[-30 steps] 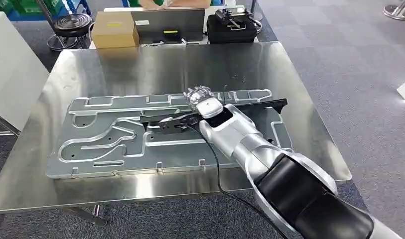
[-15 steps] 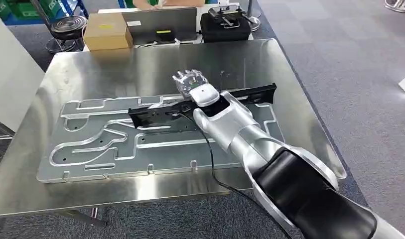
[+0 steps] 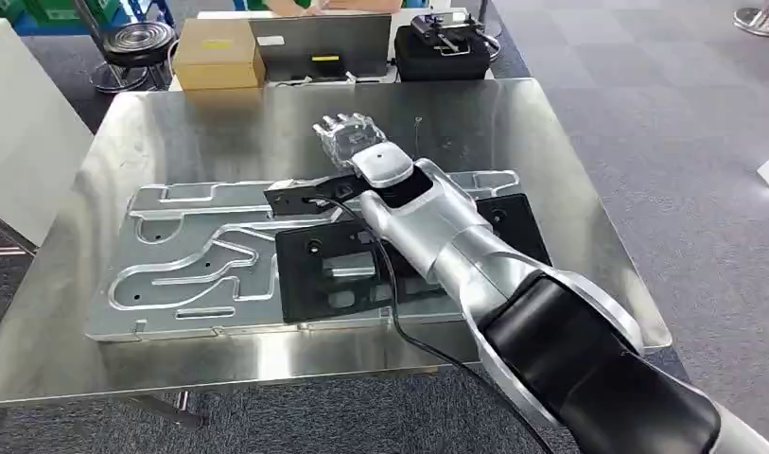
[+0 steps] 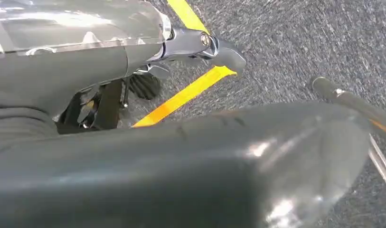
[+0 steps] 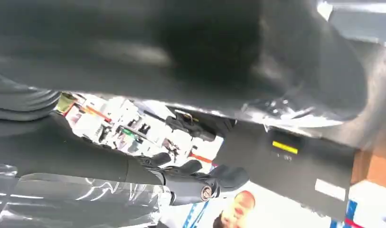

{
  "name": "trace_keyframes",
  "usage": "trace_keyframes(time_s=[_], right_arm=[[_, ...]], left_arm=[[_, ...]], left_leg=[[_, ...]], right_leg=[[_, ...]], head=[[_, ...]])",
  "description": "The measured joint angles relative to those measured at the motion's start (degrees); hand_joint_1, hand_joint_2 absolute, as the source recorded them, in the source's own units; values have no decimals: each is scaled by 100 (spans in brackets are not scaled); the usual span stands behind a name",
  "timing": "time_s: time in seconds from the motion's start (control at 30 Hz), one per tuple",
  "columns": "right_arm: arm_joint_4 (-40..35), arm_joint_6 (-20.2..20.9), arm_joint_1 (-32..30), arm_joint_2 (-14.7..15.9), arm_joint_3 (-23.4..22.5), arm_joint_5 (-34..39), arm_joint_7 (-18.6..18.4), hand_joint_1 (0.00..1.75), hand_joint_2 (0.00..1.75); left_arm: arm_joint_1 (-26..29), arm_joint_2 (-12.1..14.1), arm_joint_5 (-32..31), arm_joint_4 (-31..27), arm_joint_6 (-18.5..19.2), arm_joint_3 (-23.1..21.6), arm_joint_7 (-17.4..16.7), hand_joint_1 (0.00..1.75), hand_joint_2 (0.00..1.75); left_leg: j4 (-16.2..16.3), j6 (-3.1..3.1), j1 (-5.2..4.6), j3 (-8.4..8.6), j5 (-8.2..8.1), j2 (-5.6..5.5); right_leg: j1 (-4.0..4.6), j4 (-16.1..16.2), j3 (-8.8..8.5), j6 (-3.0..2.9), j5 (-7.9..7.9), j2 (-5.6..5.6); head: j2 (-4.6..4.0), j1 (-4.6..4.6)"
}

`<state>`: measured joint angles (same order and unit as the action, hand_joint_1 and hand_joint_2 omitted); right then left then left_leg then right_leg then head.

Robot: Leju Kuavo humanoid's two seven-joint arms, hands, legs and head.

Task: Take the parts from the cabinet and place them on the table.

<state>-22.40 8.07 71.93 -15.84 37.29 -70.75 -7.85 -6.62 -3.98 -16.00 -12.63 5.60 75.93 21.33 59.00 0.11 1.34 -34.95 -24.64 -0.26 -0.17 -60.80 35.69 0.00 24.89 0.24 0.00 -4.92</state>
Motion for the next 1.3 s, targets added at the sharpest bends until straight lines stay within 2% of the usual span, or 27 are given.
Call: trace_keyframes(time_s=[0.03,0.13,0.2,0.23,0.3,0.33,0.37,0.4,0.47,0.5,0.53,0.57,0.67,0.7,0.73,0.77,0.83,0.87,0.9,0.93,1.0,1.03,1.1,1.17,1.2,1.23,1.3], right_arm=[[0,2,27,-2,-5,2,11,0,0],[0,0,51,-20,-55,81,50,0,0],[-7,-11,62,-33,-96,103,61,0,0],[-7,-28,87,-46,-101,116,66,0,0],[-17,-208,68,-48,-149,234,118,0,0],[-26,-352,33,-44,-199,326,182,0,0],[-69,-571,-25,-31,-269,460,292,0,0],[-161,-867,-99,8,-371,641,447,0,0],[-506,-1505,-277,155,-678,1037,810,0,0],[-823,-1850,-440,276,-880,1212,998,0,0],[-1284,-2263,-668,452,-1122,1403,1257,0,0],[-1782,-2552,-955,626,-1341,1564,1516,0,0],[-4097,-2965,-2280,1159,-2255,2025,2324,0,0],[-4615,-2997,-2601,1264,-2478,2134,2471,0,0],[-5171,-3063,-2884,1395,-2716,2304,2626,0,0],[-5801,-3247,-3297,1557,-2963,2607,2928,0,0],[-6939,-3550,-4185,1819,-3395,3199,3441,0,0],[-7396,-3598,-4585,1895,-3612,3399,3616,0,0],[-7741,-3602,-4858,1939,-3795,3478,3716,0,0],[-8057,-3654,-5048,1976,-3962,3521,3809,0,0],[-8586,-3891,-5405,2055,-4171,3655,4077,0,0],[-8866,-4016,-5688,2083,-4274,3800,4257,0,0],[-9393,-4050,-6368,2102,-4532,4162,4606,0,0],[-9734,-3980,-6895,2100,-4704,4306,4728,0,0],[-9898,-3984,-7098,2098,-4756,4324,4747,0,0],[-10009,-3985,-7236,2096,-4769,4293,4771,0,0],[-10128,-3889,-7518,2066,-4813,4282,4778,0,0]], left_arm=[[-5,-11,0,0,0,2,0,0,0],[-5,-11,0,0,0,2,11,0,0],[-6,2,0,0,0,4,20,0,0],[-8,0,0,0,0,4,24,0,0],[-2,0,-4,0,0,13,26,0,0],[3,0,-2,0,2,20,26,0,0],[7,0,-2,0,4,33,28,0,0],[15,0,-2,0,6,41,28,0,0],[17,2,0,0,20,63,28,0,0],[18,2,0,0,28,83,31,0,0],[14,-2,-4,0,41,109,43,0,0],[24,-2,-4,0,48,131,63,0,0],[106,-2,-4,0,115,162,151,0,0],[131,-2,11,0,140,173,168,0,0],[136,-2,11,0,164,179,181,0,0],[130,9,9,0,181,183,206,0,0],[139,22,7,0,212,197,238,0,0],[157,28,7,0,219,212,238,0,0],[175,28,7,0,225,223,238,0,0],[178,31,7,0,225,232,236,0,0],[139,31,0,0,225,251,229,0,0],[127,31,0,0,212,269,227,0,0],[133,33,-2,0,175,286,227,0,0],[161,35,-2,0,155,312,234,0,0],[166,53,-2,0,155,330,242,0,0],[177,52,-2,0,155,334,243,0,0],[166,52,-4,-2,144,352,243,0,0]], left_leg=[[18,-31,-39,-16,-10,-3],[-36,-147,-21,-12,27,-2],[24,-202,-12,-19,-47,4],[282,-216,-19,-129,-238,6],[1201,-251,-7,-543,-663,6],[1580,-261,-7,-729,-777,6],[1736,-264,-8,-813,-765,6],[1592,-261,-7,-759,-603,6],[660,-231,-7,-321,-73,7],[150,-208,-6,-92,104,8],[55,-182,-28,12,-22,2],[16,-127,-37,-2,-3,-16],[-12,-17,-19,21,2,-81],[-39,15,-3,36,11,-78],[-39,53,-7,36,5,-71],[-39,88,-8,34,-3,-70],[-39,121,-10,43,-25,-86],[-39,119,-11,49,-33,-96],[-30,112,-13,53,-29,-87],[-29,108,-18,53,-32,-65],[-28,92,-24,66,-40,-23],[-21,72,-37,66,-52,-28],[-15,9,-60,75,-58,-52],[-39,-59,-69,87,-44,-53],[2,-99,-70,73,-119,-26],[138,-119,-62,36,-306,-9],[942,-137,-55,-223,-910,-8]], right_leg=[[38,100,-61,-15,55,5],[70,155,-42,-68,57,19],[-5,279,-118,-135,-5,7],[-16,295,-127,-160,-14,2],[1,292,-129,-183,-7,3],[10,288,-127,-187,-4,4],[14,281,-129,-190,-2,5],[14,271,-131,-187,5,11],[8,227,-139,-155,40,21],[8,200,-147,-125,71,13],[53,197,-122,-91,90,-7],[59,180,-118,-72,91,-28],[66,225,-184,27,116,-99],[29,145,-176,76,194,-68],[29,-56,-76,107,347,-45],[21,-506,133,138,601,-36],[-8,-1366,553,176,950,-24],[-20,-1553,676,183,956,-23],[-25,-1456,662,184,843,-24],[-28,-1109,515,175,631,-26],[-23,-113,7,135,172,-33],[-11,234,-155,104,137,-32],[23,221,-162,78,96,-27],[15,225,-156,14,73,-24],[-37,279,-152,-51,26,-35],[-37,283,-134,-90,3,-34],[-32,281,-75,-131,-42,-39]], head=[[0,-2],[0,-2],[0,0],[0,-2],[0,-2],[0,-2],[0,-2],[0,-2],[0,-2],[0,-2],[0,-2],[0,-2],[0,-2],[0,0],[0,0],[0,0],[0,0],[0,0],[0,0],[0,0],[0,0],[0,0],[0,-2],[0,0],[0,-2],[0,-2],[0,-2]])
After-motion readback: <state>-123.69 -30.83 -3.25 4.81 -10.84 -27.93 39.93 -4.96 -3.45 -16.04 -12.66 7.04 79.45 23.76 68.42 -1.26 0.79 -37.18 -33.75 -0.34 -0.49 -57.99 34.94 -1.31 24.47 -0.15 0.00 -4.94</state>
